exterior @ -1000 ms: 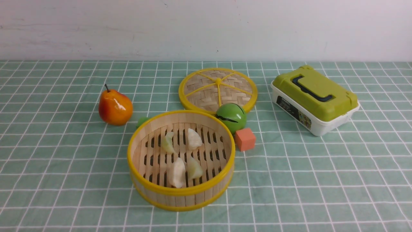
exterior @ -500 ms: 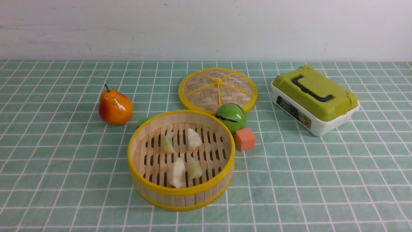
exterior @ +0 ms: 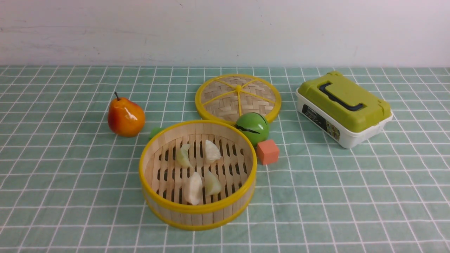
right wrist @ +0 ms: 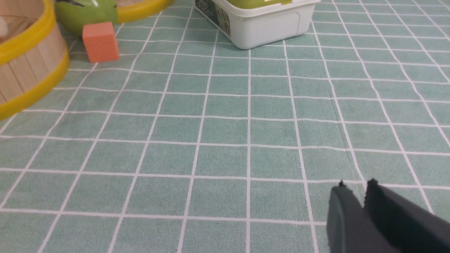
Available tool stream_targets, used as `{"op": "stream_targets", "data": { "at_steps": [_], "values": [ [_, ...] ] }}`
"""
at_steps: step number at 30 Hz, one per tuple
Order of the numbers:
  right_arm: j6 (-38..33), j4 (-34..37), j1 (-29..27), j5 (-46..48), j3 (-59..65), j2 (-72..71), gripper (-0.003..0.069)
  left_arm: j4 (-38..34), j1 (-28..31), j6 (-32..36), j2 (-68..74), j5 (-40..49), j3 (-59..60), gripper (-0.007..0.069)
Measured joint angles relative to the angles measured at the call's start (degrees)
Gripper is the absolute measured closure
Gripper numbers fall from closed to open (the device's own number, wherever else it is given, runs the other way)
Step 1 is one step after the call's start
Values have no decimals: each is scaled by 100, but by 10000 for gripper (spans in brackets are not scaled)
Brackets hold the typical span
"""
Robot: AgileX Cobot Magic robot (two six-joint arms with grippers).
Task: Put the dumplings into the steamer on the table with the blue tablecloth.
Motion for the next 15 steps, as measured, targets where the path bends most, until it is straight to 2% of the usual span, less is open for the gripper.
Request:
{"op": "stream_targets", "data": {
  "at_steps": [15],
  "values": [
    [-5,0,0,0,0,0,554,0,0,0,0,0,0,638]
  ]
}}
